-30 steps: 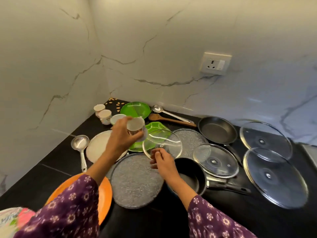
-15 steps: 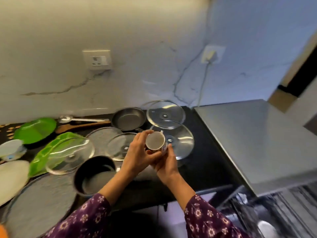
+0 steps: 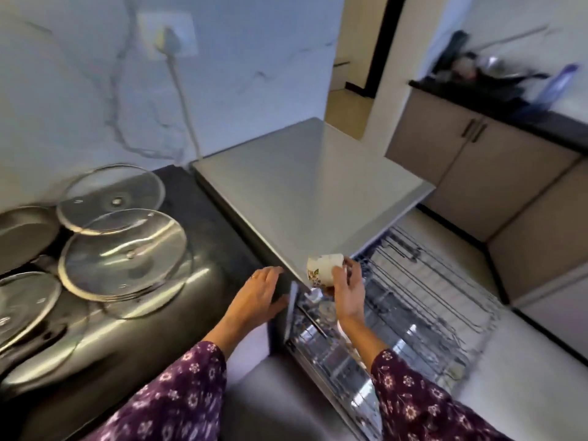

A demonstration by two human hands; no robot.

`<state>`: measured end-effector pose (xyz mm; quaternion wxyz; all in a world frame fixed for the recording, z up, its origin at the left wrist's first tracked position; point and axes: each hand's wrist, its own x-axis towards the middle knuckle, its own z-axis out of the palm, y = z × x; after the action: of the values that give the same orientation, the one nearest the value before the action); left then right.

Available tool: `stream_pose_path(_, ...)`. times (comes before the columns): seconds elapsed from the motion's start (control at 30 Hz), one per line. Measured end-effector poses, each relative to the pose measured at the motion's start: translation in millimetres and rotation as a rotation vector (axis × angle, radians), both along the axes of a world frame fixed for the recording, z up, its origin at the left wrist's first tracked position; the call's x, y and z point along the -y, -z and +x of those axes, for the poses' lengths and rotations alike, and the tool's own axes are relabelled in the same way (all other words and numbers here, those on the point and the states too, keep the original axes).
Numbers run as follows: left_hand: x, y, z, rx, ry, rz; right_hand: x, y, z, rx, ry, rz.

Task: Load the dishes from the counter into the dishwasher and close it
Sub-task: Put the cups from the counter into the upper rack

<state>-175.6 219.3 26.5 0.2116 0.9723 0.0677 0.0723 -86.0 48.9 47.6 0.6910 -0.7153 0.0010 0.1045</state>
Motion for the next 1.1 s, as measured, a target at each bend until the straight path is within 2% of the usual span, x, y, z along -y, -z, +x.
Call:
stream_pose_path(0.1, 3.3, 15.5, 35.3, -0.017, 0.165, 0.169, 50.1, 30.4, 19.2, 0.122, -0.021, -0.279)
stream_pose_path(0.2, 1.7, 25.4, 62.2, -0.041, 0.238, 0.298, 94.2, 56.4, 34.5, 0.137, -0.006, -0.469)
stream_pose_path(0.4, 1.4, 41.7, 84.9, -0.159, 0.352, 0.363, 166.5, 112.7, 50.8, 0.065, -0.081, -0.773)
stream_pose_path(0.73, 2.7, 51.7, 82.4, -0.107, 0.439, 0.393, 245.9, 179.8, 31.6, -0.009, -0.233, -0.969)
stream_pose_path(0.9, 3.2, 52.4, 82.8, -0.05, 0.416, 0.383, 242.6, 198.8, 33.6, -0.017, -0.23, -0.937)
stream_pose_path(1.1, 3.0, 53.4, 82.6, -0.037, 0.423, 0.399, 230.0, 203.1, 44.3, -0.013, -0.232, -1.006)
